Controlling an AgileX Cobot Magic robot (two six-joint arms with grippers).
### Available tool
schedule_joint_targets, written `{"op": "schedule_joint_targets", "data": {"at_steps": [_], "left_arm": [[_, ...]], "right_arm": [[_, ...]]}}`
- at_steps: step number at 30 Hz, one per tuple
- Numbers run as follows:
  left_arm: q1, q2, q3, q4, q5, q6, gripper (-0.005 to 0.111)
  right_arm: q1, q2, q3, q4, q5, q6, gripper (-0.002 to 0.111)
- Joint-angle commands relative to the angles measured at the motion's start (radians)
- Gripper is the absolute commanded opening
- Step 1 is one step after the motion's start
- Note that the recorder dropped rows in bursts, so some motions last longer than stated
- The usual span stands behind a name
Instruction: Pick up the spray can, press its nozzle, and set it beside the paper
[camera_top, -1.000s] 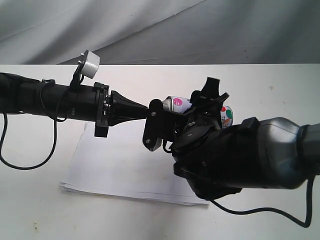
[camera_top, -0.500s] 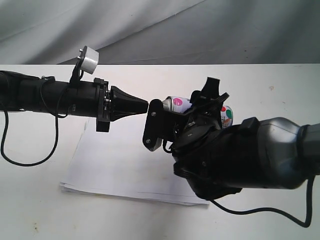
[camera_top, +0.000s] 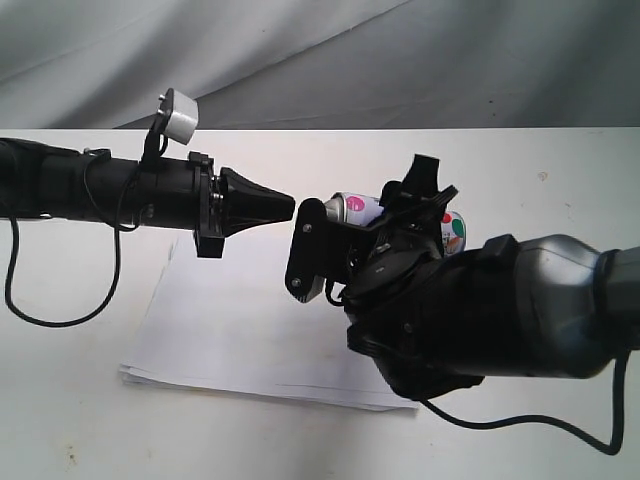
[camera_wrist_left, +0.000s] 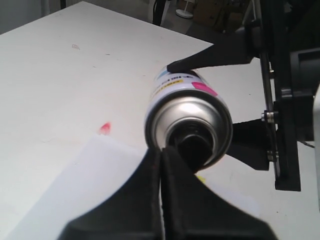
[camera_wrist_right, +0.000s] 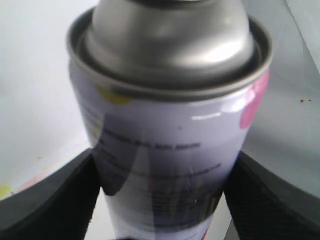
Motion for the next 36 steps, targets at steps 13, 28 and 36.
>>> {"op": "schedule_joint_targets", "data": {"at_steps": [13, 28, 36], "left_arm": [[-0.051, 0.000, -0.007, -0.017, -0.007, 0.006, 0.000], [-0.087, 0.000, -0.007, -0.033, -0.077, 0.006, 0.000], [-0.087, 0.000, -0.007, -0.033, -0.053, 0.006, 0.000]], "right_arm": [[0.000, -0.010, -0.003, -0.042, 0.025, -0.002, 0.000], [0.000, -0.010, -0.003, -0.042, 0.019, -0.002, 0.000], [0.000, -0.010, -0.003, -0.042, -0.002, -0.002, 0.000]]}}
